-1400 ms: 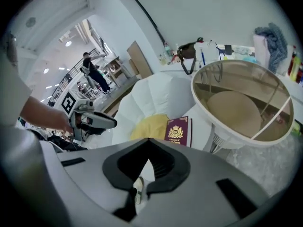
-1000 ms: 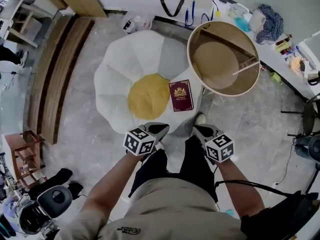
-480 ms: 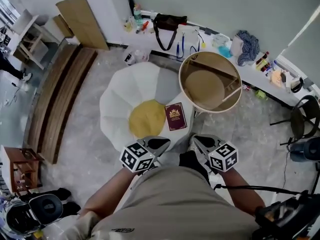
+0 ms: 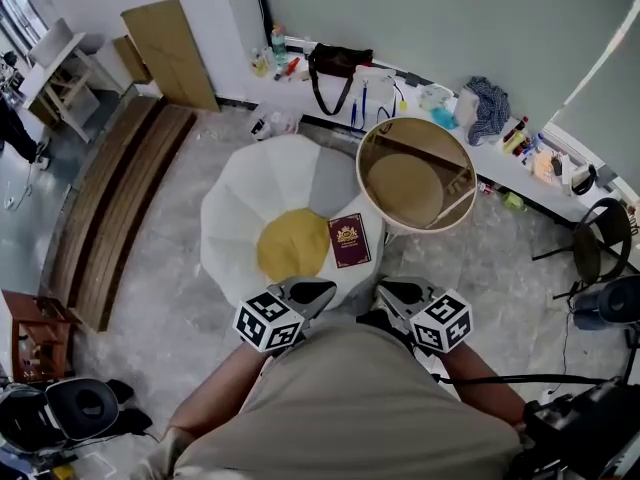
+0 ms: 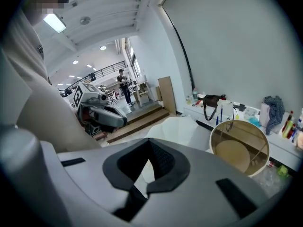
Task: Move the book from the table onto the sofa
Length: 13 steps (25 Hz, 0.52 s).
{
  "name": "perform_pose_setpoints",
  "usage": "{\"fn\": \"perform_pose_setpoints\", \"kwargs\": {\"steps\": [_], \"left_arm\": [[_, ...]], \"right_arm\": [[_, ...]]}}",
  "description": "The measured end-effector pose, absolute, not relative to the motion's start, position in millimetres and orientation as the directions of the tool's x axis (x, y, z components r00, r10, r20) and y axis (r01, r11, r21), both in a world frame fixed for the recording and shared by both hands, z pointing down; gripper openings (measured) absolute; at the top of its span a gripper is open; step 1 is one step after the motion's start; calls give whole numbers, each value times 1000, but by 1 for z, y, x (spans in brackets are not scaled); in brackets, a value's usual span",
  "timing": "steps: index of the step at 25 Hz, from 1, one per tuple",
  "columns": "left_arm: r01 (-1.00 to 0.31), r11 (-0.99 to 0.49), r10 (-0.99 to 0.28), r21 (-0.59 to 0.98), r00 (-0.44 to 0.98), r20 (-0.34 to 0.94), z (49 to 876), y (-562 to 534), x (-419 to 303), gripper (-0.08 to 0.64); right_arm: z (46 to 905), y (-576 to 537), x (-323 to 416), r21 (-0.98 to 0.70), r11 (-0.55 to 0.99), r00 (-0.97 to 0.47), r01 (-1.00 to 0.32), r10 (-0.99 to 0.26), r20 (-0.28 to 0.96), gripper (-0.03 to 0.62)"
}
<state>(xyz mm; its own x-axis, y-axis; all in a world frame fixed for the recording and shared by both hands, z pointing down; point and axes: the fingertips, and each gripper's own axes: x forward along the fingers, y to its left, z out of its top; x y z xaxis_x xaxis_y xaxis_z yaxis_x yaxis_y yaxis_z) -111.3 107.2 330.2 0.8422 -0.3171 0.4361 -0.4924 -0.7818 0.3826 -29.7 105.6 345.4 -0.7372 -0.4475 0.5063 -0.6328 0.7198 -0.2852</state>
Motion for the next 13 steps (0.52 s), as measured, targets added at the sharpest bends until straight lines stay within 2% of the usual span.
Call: {"fn": "perform_pose_setpoints", "kwargs": {"steps": [13], "left_arm": [[-518, -755, -349, 401, 836, 424, 339, 117, -151, 8]], "right_arm": [[344, 114, -65, -254, 759, -747, -600, -418, 517, 12]]}}
